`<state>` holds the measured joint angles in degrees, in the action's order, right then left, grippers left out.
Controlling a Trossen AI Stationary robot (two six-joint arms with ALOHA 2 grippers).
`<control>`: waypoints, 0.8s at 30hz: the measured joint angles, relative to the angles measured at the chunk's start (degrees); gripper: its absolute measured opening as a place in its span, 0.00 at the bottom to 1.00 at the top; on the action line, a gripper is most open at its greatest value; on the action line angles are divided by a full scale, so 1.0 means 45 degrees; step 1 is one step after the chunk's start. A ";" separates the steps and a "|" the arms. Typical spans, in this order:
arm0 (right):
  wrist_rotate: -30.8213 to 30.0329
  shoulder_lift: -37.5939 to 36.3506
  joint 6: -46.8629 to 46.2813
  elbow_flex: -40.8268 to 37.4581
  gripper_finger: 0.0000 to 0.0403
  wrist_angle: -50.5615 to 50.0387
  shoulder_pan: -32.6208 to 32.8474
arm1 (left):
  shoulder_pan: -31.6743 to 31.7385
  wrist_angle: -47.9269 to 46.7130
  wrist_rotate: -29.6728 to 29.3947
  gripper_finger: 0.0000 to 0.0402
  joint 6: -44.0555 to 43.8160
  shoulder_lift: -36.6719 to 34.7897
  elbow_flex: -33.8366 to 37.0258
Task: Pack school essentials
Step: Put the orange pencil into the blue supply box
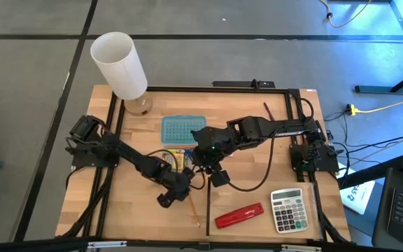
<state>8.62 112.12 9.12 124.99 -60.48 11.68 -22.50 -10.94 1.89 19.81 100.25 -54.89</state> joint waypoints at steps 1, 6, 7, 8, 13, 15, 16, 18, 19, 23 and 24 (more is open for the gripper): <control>0.0005 0.0000 -0.0003 0.0000 0.35 -0.0001 0.0000 | -0.0002 -0.0484 -0.0079 0.53 0.0256 0.0021 -0.0249; 0.0005 -0.0004 -0.0001 -0.0005 0.35 -0.0006 0.0001 | 0.0012 -0.1677 -0.0540 0.53 0.1203 0.0454 -0.1126; 0.0002 -0.0005 0.0000 -0.0005 0.35 -0.0011 0.0003 | 0.0022 -0.1729 -0.0540 0.53 0.1277 0.0582 -0.1211; 0.0003 -0.0005 0.0002 -0.0008 0.35 -0.0011 0.0005 | 0.0024 -0.2014 -0.0535 0.53 0.1327 0.0682 -0.1296; 0.0010 -0.0005 0.0002 -0.0010 0.35 0.0096 0.0010 | 0.0024 -0.2355 -0.0622 0.53 0.1775 0.1345 -0.1937; 0.0009 -0.0005 0.0002 -0.0010 0.35 0.0154 0.0010 | 0.0019 -0.2177 -0.0619 0.53 0.1922 0.1535 -0.2025; 0.0010 -0.0005 0.0002 -0.0010 0.35 0.0154 0.0010 | 0.0024 -0.2253 -0.0612 0.53 0.1976 0.1570 -0.2016; 0.0005 -0.0005 0.0002 -0.0010 0.35 0.0169 0.0005 | 0.0024 -0.2123 -0.0588 0.53 0.2001 0.1675 -0.2016; 0.0009 -0.0005 0.0002 -0.0010 0.35 0.0169 0.0005 | 0.0024 -0.2142 -0.0583 0.53 0.2011 0.1721 -0.2016; 0.0010 -0.0005 0.0002 -0.0010 0.35 0.0234 0.0010 | 0.0024 -0.2045 -0.0517 0.53 0.2013 0.1805 -0.2016; 0.0008 -0.0005 0.0002 -0.0010 0.35 0.0225 0.0005 | 0.0024 -0.2044 -0.0502 0.53 0.2011 0.1812 -0.2016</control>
<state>8.66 112.09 9.13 124.95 -59.47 11.70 -22.39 -20.14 -0.37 28.86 108.40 -63.96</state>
